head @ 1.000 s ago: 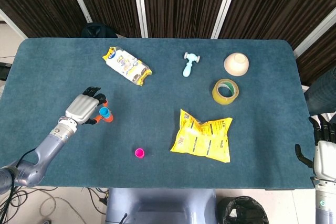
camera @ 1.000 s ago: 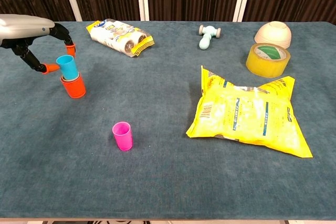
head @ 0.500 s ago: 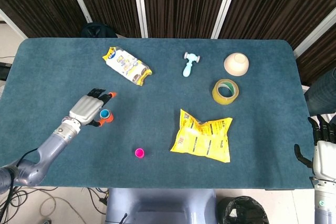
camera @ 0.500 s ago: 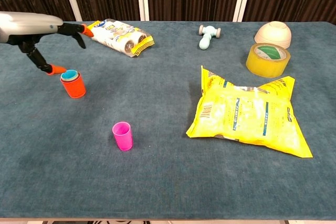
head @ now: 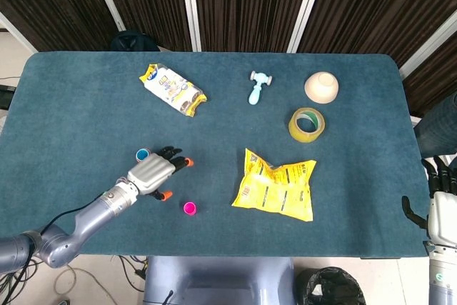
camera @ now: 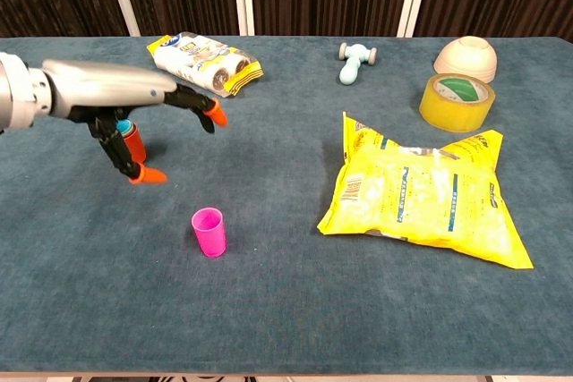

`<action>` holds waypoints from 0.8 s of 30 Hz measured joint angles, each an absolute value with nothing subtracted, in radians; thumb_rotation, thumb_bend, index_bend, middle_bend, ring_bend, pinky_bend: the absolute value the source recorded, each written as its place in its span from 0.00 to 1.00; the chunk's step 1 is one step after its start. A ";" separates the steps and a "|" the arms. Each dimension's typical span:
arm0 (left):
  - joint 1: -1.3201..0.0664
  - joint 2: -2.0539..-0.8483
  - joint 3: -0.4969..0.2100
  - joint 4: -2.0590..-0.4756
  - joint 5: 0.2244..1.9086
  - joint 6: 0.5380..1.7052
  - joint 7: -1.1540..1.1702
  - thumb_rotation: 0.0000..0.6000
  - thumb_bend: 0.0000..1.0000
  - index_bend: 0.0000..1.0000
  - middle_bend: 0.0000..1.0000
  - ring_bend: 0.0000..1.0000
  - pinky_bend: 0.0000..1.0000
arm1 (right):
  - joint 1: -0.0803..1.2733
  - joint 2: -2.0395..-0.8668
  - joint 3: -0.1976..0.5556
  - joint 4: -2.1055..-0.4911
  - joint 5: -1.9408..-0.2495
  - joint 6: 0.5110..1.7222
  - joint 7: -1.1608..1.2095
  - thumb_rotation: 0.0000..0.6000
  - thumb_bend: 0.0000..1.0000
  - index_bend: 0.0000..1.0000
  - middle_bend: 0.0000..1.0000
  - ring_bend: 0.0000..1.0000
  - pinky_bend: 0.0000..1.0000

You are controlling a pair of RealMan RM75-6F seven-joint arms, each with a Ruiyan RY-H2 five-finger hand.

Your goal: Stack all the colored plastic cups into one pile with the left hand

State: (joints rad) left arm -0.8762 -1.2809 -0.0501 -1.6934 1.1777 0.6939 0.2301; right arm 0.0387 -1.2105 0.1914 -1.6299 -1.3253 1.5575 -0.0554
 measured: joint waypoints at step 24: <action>-0.904 -1.423 -0.025 -1.637 1.212 0.666 0.226 1.00 0.26 0.38 0.21 0.00 0.05 | 0.037 -1.210 0.200 -1.632 -1.313 1.556 -0.040 1.00 0.42 0.12 0.05 0.12 0.04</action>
